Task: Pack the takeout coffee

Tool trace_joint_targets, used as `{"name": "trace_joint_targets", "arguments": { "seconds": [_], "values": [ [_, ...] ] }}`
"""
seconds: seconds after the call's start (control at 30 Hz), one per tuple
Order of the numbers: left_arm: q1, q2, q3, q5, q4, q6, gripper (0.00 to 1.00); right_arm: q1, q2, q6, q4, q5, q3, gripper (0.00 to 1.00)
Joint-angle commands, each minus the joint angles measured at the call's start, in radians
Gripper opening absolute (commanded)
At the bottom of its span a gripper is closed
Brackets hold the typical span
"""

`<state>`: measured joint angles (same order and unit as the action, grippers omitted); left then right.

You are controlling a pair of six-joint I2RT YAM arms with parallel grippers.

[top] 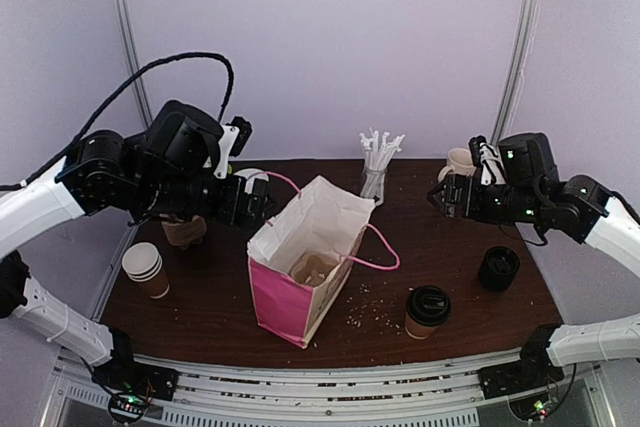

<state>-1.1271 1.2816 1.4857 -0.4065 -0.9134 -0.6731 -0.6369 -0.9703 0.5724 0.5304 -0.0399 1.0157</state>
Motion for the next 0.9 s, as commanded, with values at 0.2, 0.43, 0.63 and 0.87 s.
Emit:
{"name": "trace_joint_targets", "arguments": {
  "seconds": [0.2, 0.43, 0.63, 0.87],
  "values": [
    [0.098, 0.032, -0.07, 0.137, 0.016, 0.115, 0.87, 0.005, -0.056, -0.045, 0.103, 0.05, 0.038, 0.98],
    [0.098, 0.05, -0.063, 0.22, 0.031, 0.144, 0.87, 0.005, -0.086, -0.084, 0.159, 0.074, 0.067, 0.98],
    [0.098, 0.03, -0.119, 0.268, 0.041, 0.16, 0.8, 0.003, -0.107, -0.123, 0.251, 0.11, 0.088, 0.96],
    [0.098, 0.012, -0.19, 0.307, 0.086, 0.158, 0.56, -0.027, -0.126, -0.137, 0.347, 0.099, 0.12, 0.88]
  ]
}}
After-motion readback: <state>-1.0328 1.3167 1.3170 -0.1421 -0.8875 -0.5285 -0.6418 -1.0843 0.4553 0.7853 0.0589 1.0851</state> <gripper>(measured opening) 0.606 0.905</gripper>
